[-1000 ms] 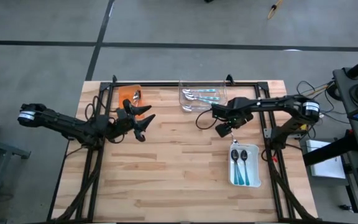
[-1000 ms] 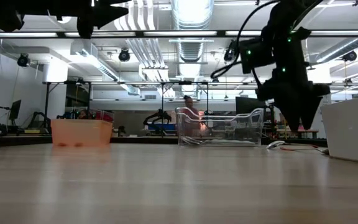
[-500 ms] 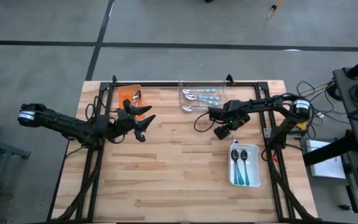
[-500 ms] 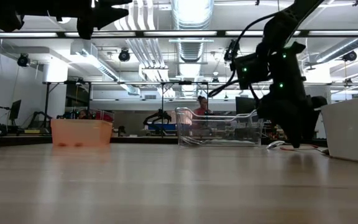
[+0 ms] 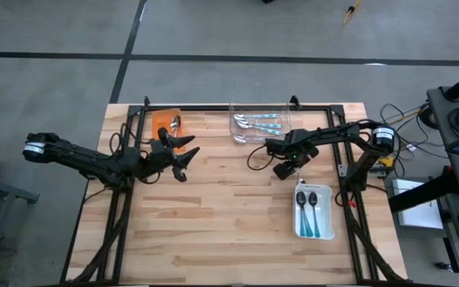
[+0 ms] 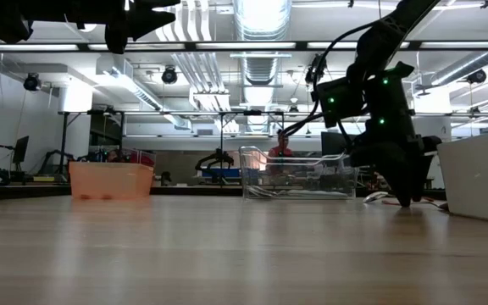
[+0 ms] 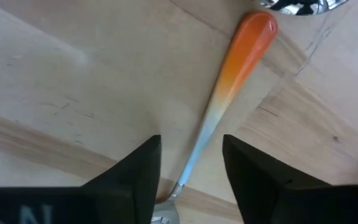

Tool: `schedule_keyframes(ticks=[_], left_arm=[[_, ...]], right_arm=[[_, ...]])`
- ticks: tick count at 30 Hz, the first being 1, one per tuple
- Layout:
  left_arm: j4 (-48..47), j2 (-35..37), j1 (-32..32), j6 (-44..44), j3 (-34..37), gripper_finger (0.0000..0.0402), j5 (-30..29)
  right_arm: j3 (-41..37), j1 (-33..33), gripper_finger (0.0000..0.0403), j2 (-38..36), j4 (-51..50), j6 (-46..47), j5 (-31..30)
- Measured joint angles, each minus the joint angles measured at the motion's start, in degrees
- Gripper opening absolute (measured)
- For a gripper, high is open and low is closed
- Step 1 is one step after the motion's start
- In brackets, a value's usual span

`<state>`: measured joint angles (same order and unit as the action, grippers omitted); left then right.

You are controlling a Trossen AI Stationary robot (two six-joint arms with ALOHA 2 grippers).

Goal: Sort silverware by color (type)
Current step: Put the orange spoon into the orange bin

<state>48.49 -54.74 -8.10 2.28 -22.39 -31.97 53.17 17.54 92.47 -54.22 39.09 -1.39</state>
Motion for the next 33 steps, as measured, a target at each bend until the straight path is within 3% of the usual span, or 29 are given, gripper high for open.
schedule_keyframes(ticks=[17,33], left_arm=[[-0.1,0.0,0.0,0.0,0.0,0.0188,0.0],[-0.2,0.0,0.0,0.0,0.0,0.0188,0.0]], right_arm=[[0.1,-0.1,0.0040,1.2,2.7,1.4,1.4],[-0.1,-0.4,0.0017,-1.2,6.1,0.7,0.7]])
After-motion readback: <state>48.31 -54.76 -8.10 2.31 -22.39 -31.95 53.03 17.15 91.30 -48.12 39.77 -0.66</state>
